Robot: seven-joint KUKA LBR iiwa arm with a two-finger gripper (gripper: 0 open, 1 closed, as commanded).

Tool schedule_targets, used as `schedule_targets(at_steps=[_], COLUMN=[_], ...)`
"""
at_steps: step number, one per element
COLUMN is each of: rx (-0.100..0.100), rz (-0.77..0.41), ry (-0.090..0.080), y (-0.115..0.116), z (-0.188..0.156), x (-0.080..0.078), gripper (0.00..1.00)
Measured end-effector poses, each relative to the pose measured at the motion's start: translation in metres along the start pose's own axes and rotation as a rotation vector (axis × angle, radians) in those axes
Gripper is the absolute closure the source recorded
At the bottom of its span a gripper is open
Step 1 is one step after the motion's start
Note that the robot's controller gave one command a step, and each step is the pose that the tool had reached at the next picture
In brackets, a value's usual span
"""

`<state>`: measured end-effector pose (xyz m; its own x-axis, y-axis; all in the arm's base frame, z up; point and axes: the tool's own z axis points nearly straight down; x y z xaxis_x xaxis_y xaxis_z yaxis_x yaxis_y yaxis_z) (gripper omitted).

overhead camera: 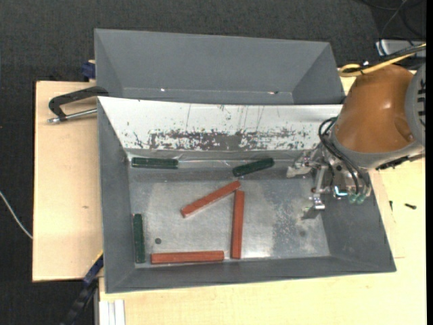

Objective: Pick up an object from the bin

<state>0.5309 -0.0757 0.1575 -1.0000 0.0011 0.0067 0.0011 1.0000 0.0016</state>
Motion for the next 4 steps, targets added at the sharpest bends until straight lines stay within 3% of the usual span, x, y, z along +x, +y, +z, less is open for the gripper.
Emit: schedule_targets(at_steps=[1, 2, 3, 4], rx=[0.001, 0.001, 0.001, 0.002], rz=[-0.001, -0.094, -0.311, -0.344], ry=[-0.007, -0.010, -0.009, -0.014], y=[0.000, 0.065, 0.089, 0.143], z=[-0.004, 0.045, 0.037, 0.019], x=[-0.001, -0.020, -0.046, -0.045], gripper=[0.00, 0.00, 0.00, 0.00])
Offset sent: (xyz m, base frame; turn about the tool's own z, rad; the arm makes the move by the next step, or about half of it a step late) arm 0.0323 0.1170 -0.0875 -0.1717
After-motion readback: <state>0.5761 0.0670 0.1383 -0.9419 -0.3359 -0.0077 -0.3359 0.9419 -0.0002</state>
